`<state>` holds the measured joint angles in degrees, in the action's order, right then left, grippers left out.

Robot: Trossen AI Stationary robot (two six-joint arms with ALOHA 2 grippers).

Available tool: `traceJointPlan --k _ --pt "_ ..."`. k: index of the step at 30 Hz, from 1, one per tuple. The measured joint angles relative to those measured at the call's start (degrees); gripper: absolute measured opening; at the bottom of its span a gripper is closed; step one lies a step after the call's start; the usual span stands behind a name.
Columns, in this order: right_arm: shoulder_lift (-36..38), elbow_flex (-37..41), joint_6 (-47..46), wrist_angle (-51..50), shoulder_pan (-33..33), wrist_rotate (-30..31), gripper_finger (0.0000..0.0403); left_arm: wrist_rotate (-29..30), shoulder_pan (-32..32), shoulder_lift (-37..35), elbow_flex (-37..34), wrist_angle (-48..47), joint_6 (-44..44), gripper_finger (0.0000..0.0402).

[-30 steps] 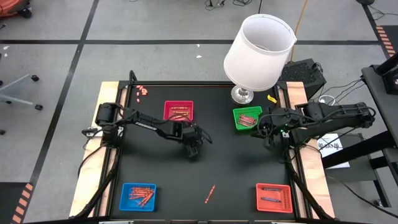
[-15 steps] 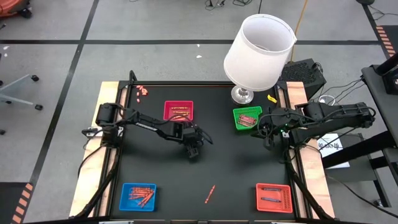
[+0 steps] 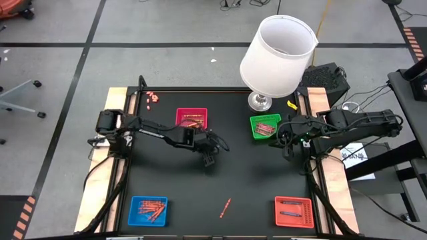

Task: Sort crayons
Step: Put the blue crayon into the orange basket

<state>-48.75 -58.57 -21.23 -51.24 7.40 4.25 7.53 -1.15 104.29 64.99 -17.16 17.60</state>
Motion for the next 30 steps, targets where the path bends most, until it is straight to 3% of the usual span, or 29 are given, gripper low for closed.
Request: traceJointPlan --k 17,23,30 --pt "0.0 0.0 -0.62 7.23 -0.02 -1.51 0.0118 -0.64 -1.03 -13.5 0.07 0.11 1.68 0.0005" --pt "0.0 0.0 -4.81 8.78 -0.02 -1.47 0.0118 -1.15 -2.5 -16.09 0.21 0.17 4.55 0.0005" --pt "-0.04 0.0 -5.28 11.33 -0.02 -1.4 0.0118 -1.48 -4.79 -16.25 5.37 0.51 4.47 0.0005"
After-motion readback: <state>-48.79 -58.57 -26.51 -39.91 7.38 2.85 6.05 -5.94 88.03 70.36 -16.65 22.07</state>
